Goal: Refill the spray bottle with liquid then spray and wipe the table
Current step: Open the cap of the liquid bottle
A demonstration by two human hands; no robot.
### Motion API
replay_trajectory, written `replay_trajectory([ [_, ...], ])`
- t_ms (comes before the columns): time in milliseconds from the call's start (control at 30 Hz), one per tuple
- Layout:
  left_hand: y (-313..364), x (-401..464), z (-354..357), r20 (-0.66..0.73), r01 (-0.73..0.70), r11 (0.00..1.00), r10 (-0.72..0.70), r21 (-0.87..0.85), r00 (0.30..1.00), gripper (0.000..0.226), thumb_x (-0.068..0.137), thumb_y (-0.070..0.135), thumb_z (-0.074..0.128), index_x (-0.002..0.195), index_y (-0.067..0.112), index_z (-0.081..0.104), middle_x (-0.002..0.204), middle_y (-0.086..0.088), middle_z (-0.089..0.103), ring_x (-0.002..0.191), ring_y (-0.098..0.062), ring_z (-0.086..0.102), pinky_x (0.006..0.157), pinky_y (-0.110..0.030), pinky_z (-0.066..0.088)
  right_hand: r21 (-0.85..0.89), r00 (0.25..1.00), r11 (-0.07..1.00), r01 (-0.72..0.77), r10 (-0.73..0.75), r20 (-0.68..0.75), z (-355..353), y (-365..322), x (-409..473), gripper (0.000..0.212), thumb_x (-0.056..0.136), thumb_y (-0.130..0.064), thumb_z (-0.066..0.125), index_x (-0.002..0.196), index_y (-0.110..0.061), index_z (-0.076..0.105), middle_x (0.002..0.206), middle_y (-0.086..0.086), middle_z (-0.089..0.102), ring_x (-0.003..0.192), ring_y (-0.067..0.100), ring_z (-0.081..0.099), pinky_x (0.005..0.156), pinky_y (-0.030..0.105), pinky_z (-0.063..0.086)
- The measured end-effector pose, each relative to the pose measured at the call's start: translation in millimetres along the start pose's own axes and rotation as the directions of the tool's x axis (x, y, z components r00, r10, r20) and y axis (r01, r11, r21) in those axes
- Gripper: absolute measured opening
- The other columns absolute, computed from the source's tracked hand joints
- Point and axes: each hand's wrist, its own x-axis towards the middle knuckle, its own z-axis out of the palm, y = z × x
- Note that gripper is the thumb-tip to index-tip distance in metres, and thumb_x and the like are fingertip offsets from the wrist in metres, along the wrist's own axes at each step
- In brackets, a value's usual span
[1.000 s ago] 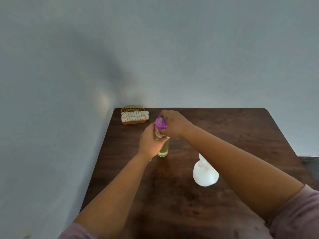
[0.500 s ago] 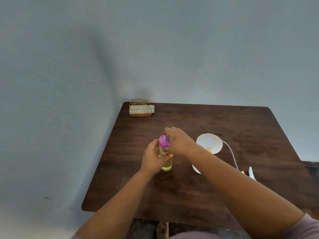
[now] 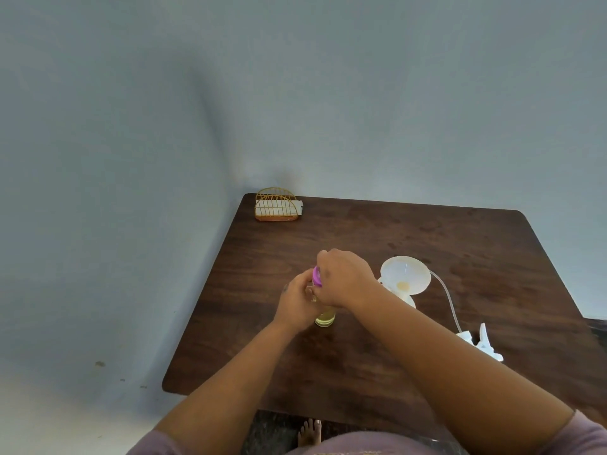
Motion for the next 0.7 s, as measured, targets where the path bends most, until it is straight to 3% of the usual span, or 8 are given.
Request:
replay_trajectory([
  [167,-0.3,1.9,-3.2,0.044,0.03,0.999,-0.029,-0.014,0.999,0.047,0.069,0.006,0.084,0.103,0.027,0.06,0.09,0.023,0.063,0.081,0.015,0.061,0.068,-0.004,0.045,0.039,0.999,0.999,-0.009,0.007,0.046,-2.2,-1.7,2.9,0.029,0.087,-0.035,0.064,0.107,-0.013,0.062,0.088,0.0,0.057,0.082,0.016,0.059,0.073,0.028,0.05],
  [300,-4.8,3.3,-2.1,0.056,0.059,0.998,-0.057,-0.021,0.997,0.049,0.07,0.008,0.084,0.108,0.025,0.061,0.093,0.02,0.065,0.083,0.009,0.062,0.07,-0.004,0.046,0.055,0.997,0.998,-0.01,0.005,0.078,0.3,-0.1,3.0,0.031,0.088,-0.033,0.063,0.111,-0.012,0.06,0.093,0.003,0.057,0.083,0.016,0.058,0.07,0.026,0.046],
  [433,-5.5,4.3,-0.7,0.053,0.067,0.997,-0.066,-0.024,0.996,0.046,0.068,0.009,0.085,0.102,0.03,0.061,0.089,0.02,0.067,0.081,0.012,0.062,0.07,-0.007,0.046,0.049,0.997,0.999,-0.009,0.006,0.079,2.2,-0.1,2.9,0.031,0.091,-0.029,0.062,0.116,-0.011,0.057,0.101,0.005,0.055,0.089,0.018,0.059,0.075,0.028,0.049],
  [533,-7.8,5.5,1.2,0.047,0.073,0.997,-0.071,-0.031,0.996,0.047,0.067,0.012,0.086,0.097,0.037,0.06,0.09,0.018,0.068,0.086,0.004,0.064,0.076,-0.014,0.05,0.017,0.995,1.0,-0.001,-0.001,0.098,1.8,0.0,3.0,0.031,0.092,-0.025,0.06,0.119,-0.011,0.054,0.11,0.007,0.056,0.095,0.02,0.059,0.079,0.03,0.05],
  [633,-11.0,7.7,1.5,0.049,0.072,0.997,-0.07,-0.034,0.996,0.047,0.065,0.016,0.087,0.095,0.042,0.061,0.095,0.014,0.071,0.093,-0.006,0.067,0.084,-0.031,0.055,-0.016,0.99,1.0,0.014,-0.011,0.142,-2.7,1.2,2.6,0.031,0.09,-0.017,0.062,0.119,-0.01,0.056,0.112,0.009,0.059,0.097,0.021,0.06,0.081,0.03,0.05],
  [700,-10.2,8.1,0.7,0.054,0.066,0.998,-0.065,-0.023,0.996,0.049,0.066,0.013,0.085,0.095,0.044,0.061,0.097,0.015,0.071,0.094,-0.005,0.066,0.086,-0.034,0.055,-0.037,0.987,0.999,0.032,-0.025,0.157,-4.8,2.7,2.6,0.032,0.088,-0.015,0.064,0.119,-0.009,0.057,0.111,0.009,0.06,0.097,0.021,0.06,0.078,0.028,0.048],
])
